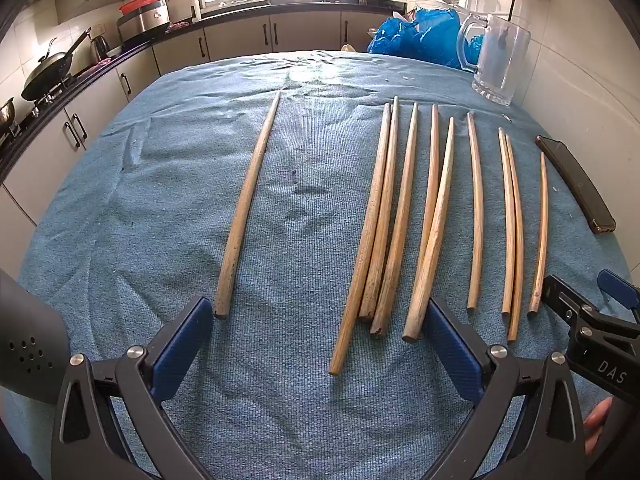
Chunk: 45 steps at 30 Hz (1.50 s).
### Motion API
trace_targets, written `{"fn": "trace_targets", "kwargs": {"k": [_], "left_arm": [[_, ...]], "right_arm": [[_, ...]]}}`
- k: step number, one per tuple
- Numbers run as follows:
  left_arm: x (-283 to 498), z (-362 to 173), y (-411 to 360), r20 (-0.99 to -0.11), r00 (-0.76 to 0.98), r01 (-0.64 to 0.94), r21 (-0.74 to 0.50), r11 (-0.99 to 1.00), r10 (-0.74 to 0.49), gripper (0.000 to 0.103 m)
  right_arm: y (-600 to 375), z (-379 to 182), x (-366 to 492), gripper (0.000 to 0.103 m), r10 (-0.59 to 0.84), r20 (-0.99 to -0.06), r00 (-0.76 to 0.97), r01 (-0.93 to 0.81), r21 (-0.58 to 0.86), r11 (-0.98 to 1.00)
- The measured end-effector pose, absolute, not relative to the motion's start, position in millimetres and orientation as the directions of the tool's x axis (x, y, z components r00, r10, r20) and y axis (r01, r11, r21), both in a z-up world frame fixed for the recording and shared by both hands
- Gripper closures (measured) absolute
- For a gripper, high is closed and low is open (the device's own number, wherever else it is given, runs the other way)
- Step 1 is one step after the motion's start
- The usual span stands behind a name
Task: Organize utensils
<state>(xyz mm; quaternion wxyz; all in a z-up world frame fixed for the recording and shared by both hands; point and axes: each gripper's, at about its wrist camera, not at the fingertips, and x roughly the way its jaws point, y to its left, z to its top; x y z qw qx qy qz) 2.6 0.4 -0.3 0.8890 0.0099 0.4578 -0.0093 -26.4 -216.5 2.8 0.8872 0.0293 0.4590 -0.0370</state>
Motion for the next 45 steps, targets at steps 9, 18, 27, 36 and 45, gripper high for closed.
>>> {"fn": "trace_targets", "kwargs": {"k": [9, 18, 27, 36, 45], "left_arm": [[4, -1, 1, -0.814, 0.581, 0.021, 0.011, 1.0, -0.003, 0.0], [-6, 2, 2, -0.819, 0.574, 0.053, 0.003, 0.999, -0.028, 0.0], [-82, 55, 20, -0.683, 0.731, 0.045, 0.043, 0.998, -0.003, 0.0], [-129, 100, 39, -0.568, 0.822, 0.008, 0.069, 0.998, 0.032, 0.0], [-162, 120, 52, -0.514, 0.857, -0.009, 0.071, 0.997, 0.044, 0.0]], "right_arm": [[-216, 3, -26, 0.0, -0.038, -0.816, 0.577, 0.093, 0.019, 0.996], [-216, 4, -23, 0.0, -0.046, -0.818, 0.573, 0.096, 0.012, 0.995], [-217, 4, -41, 0.0, -0.05, -0.838, 0.543, 0.126, 0.023, 0.992], [-206, 32, -96, 0.0, -0.028, -0.75, 0.661, 0.139, 0.085, 0.987], [-192, 76, -149, 0.0, -0.053, -0.595, 0.802, 0.163, 0.132, 0.978]]}}
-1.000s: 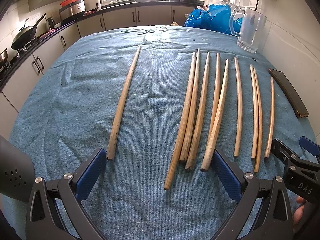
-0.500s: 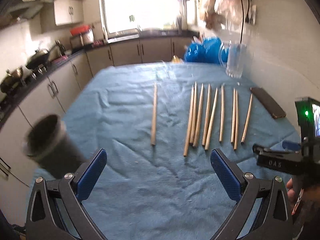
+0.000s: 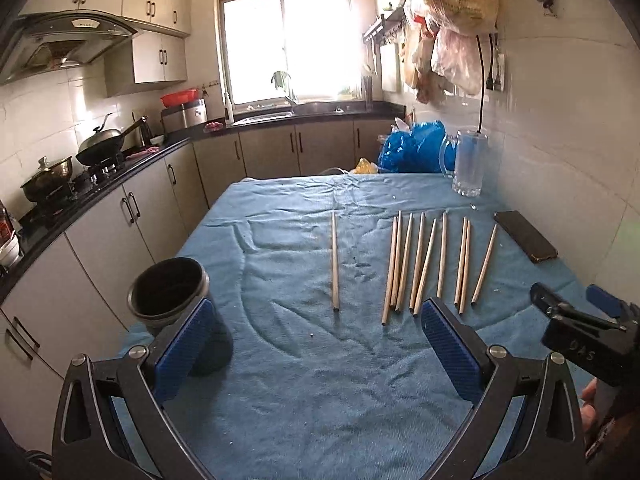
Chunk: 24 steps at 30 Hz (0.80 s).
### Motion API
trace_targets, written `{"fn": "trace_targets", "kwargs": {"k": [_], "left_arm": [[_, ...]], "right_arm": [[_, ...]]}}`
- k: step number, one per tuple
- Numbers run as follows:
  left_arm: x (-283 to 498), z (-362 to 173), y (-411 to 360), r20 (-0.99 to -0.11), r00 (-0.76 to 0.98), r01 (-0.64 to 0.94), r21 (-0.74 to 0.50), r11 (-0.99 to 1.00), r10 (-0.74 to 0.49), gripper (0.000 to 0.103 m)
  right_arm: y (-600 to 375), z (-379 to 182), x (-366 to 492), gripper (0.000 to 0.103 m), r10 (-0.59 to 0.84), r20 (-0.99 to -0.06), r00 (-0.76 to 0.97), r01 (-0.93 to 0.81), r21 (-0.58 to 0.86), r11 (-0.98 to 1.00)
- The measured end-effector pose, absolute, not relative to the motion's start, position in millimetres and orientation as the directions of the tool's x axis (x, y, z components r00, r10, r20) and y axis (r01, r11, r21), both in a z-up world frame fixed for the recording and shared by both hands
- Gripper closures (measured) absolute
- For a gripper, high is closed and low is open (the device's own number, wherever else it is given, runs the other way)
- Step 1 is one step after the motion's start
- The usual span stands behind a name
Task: Organize utensils
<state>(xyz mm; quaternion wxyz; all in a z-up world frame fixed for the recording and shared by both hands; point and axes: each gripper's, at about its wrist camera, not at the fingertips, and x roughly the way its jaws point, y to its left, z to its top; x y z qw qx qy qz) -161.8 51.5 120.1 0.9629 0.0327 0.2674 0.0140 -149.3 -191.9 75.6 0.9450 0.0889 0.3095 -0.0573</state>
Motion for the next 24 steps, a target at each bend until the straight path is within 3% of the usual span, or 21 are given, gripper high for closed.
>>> {"fn": "trace_targets", "kwargs": {"k": [11, 24], "left_arm": [[-191, 137, 56, -0.439, 0.897, -0.029, 0.066, 0.997, 0.056, 0.0], [-207, 146, 58, -0.423, 0.903, -0.05, 0.072, 0.996, 0.076, 0.0]], "right_arm": [[-169, 117, -197, 0.0, -0.174, -0.379, 0.909, 0.222, 0.084, 0.971], [-164, 125, -215, 0.0, -0.17, -0.362, 0.917, 0.217, 0.095, 0.971]]}}
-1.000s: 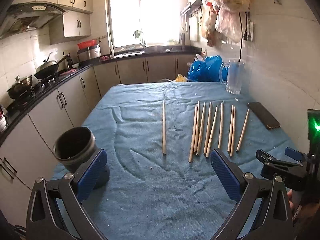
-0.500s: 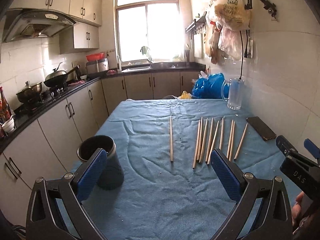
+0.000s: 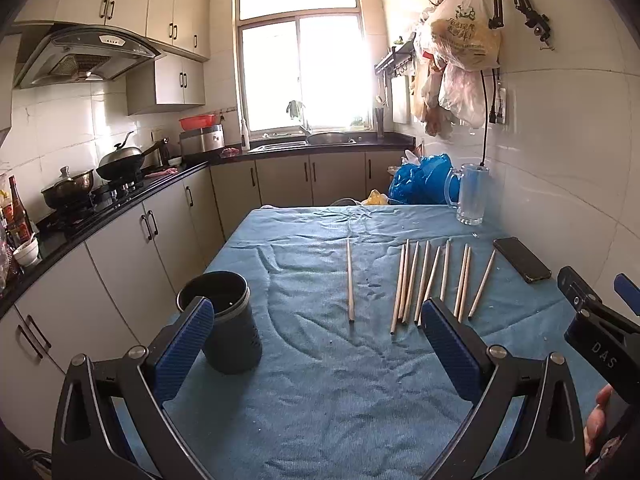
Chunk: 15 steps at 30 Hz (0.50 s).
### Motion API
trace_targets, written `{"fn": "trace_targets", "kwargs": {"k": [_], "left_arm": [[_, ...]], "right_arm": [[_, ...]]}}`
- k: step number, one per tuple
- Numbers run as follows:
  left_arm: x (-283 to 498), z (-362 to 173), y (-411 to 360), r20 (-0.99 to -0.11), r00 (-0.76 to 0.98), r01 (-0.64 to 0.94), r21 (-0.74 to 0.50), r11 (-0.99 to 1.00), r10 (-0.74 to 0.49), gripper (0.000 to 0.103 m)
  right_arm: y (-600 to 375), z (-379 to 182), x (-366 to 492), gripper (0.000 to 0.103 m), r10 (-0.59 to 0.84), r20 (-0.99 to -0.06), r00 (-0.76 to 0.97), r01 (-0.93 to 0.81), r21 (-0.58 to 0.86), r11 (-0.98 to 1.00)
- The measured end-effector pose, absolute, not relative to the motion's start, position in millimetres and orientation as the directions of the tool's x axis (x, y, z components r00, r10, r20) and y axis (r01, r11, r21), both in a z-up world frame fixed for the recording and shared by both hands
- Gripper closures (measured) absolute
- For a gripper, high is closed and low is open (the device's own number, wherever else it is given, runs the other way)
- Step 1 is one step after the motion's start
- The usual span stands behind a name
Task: Organize utensils
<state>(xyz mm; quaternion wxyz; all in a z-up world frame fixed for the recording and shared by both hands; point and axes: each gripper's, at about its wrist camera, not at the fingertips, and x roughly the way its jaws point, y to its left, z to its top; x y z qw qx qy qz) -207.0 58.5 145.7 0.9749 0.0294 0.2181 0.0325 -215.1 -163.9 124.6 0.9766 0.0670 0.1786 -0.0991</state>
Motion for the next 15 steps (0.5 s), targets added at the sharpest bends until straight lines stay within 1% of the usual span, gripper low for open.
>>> {"fn": "trace_targets", "kwargs": {"k": [7, 15], "left_arm": [[-211.9, 145.8, 58.0, -0.418, 0.905, -0.051, 0.073, 0.996, 0.077, 0.0], [-214.3, 146.9, 57.7, -0.437, 0.897, -0.044, 0.065, 0.997, 0.068, 0.0]], "right_arm": [[-162.6, 127.9, -221.6, 0.0, -0.165, -0.35, 0.922, 0.211, 0.099, 0.972], [-164.3, 126.3, -222.7, 0.0, -0.16, -0.362, 0.918, 0.212, 0.11, 0.971]]}}
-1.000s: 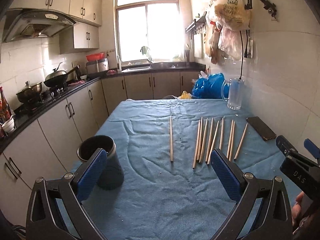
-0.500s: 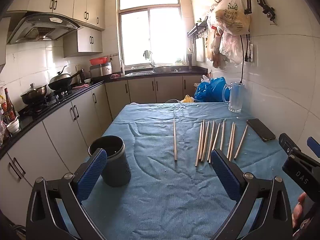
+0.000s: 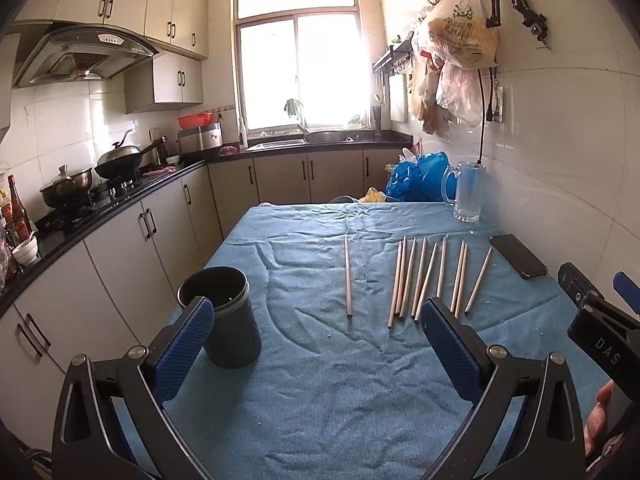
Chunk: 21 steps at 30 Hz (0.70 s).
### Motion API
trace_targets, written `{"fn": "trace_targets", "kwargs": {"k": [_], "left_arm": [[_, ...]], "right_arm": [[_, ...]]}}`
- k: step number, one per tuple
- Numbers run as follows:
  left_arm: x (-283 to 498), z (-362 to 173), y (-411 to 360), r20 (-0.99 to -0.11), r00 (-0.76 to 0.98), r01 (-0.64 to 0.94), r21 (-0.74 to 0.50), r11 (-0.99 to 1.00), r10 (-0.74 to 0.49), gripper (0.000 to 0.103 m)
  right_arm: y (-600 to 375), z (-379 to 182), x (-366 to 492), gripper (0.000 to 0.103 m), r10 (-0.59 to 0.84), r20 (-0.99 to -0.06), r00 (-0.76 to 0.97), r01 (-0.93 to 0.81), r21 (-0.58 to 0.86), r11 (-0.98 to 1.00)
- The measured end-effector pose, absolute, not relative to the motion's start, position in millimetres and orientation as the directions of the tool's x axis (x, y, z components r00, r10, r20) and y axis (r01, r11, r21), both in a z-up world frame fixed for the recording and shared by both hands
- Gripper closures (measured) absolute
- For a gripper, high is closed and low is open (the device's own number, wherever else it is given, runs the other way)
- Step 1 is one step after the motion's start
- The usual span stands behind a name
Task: Organize utensils
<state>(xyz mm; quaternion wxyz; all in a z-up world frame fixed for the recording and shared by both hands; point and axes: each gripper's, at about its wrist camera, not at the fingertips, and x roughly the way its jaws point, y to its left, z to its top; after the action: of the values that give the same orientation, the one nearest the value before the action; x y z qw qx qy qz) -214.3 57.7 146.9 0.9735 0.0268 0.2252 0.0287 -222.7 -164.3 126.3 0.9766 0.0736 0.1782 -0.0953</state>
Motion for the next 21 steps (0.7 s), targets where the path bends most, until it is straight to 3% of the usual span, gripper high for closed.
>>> {"fn": "trace_targets", "kwargs": {"k": [13, 21], "left_arm": [[-159, 131, 57, -0.552, 0.833, -0.003, 0.058, 0.998, 0.034, 0.0], [-102, 146, 39, -0.608, 0.791, 0.072, -0.02, 0.997, -0.07, 0.0]], "right_arm": [[-183, 104, -204, 0.0, -0.156, -0.441, 0.884, 0.226, 0.111, 0.968], [-217, 96, -173, 0.0, -0.131, -0.499, 0.857, 0.217, 0.119, 0.969]]}}
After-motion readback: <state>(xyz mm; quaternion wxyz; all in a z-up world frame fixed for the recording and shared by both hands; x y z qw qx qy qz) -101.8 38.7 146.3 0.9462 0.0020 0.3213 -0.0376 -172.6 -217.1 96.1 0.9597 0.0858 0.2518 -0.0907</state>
